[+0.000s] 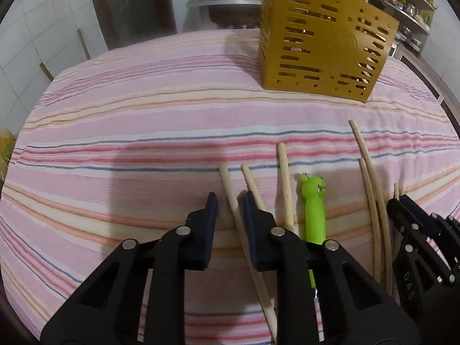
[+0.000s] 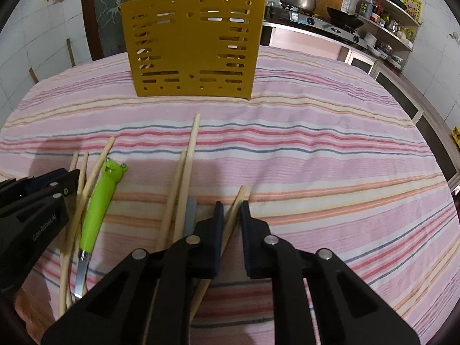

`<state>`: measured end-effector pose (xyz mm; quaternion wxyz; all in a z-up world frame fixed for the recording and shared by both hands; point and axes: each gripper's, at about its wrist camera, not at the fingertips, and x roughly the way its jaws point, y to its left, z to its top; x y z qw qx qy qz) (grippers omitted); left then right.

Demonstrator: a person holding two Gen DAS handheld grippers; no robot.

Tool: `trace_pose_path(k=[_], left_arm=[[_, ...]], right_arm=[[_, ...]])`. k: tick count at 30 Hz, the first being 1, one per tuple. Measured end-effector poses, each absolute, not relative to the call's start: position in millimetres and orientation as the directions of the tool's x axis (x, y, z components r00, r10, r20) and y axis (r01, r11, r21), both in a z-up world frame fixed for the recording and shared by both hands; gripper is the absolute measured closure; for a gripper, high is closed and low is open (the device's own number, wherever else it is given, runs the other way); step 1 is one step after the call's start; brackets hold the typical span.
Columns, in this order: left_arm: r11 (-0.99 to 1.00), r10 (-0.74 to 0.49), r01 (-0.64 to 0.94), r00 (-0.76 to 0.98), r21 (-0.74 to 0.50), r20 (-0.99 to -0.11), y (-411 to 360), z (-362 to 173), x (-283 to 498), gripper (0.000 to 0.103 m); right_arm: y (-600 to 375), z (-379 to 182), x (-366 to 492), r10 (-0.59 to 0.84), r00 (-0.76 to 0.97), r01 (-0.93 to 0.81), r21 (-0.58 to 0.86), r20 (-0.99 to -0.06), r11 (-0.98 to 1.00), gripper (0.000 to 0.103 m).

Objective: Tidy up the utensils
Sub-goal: 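Close the left tool on a chopstick while the right tool grips another chopstick, then lift the chopstick with the left tool while the right tool carries its chopstick toward the holder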

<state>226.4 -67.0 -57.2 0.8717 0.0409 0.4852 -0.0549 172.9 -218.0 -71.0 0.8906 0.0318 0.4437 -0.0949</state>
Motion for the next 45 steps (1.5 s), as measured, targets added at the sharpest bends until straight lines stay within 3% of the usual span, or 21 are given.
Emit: trace_pose_path(k=[3,15,25,45], left_arm=[[0.991,-0.059,0.132,0.517,0.011,-0.854,-67,-58,236,0.093],[0.987,-0.021,0.143,0.567,0.073,-0.823,-76,-61,227,0.093],[0.980,0.018,0.141,0.635,0.139,-0.772,-80,-52,210,0.096],[0.986,-0.087,0.144,0.881,0.088,-0.466,-64,42,156,0.098]], right_arm=[[-222,-70,175,-0.117,0.584,0.193,-0.003,-0.803,0.981,0.092],[-241,-67,179,0.000,0.594,0.197,0.146,-0.804,0.969,0.094],[-248,-54,172,-0.014,0.661,0.200,0.158,-0.750,0.967,0.096],[-264,30,142,-0.057,0.897,0.173,0.229,-0.438,0.958,0.097]])
